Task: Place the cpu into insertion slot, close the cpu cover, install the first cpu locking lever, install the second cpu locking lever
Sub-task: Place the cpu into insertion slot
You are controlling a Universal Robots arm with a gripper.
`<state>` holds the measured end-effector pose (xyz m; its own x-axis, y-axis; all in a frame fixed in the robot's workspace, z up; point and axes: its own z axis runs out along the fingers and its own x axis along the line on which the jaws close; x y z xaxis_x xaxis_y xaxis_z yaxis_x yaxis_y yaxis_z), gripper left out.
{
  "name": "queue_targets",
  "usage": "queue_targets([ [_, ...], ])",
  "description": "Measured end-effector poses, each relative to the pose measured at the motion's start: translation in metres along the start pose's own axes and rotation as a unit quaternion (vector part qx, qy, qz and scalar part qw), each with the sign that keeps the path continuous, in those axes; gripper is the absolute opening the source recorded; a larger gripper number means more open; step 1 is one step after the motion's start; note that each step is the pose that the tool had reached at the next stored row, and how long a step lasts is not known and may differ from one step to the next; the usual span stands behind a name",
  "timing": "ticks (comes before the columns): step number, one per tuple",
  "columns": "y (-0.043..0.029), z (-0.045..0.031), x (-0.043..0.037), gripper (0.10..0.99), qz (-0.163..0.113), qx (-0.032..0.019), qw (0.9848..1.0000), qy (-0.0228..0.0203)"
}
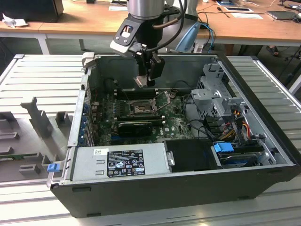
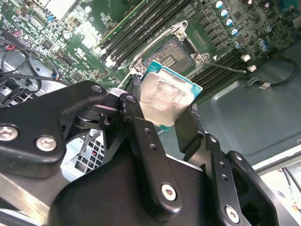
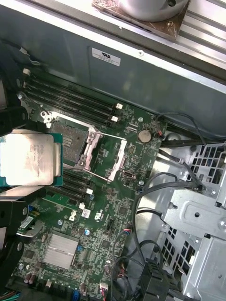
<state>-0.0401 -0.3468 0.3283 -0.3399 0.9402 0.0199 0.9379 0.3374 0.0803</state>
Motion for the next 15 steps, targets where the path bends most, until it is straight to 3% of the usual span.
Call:
queue_targets([
  [15,-0.0008,0.0105,-0.0002,0.529,0.0,0.0006,1.0,0.0002],
])
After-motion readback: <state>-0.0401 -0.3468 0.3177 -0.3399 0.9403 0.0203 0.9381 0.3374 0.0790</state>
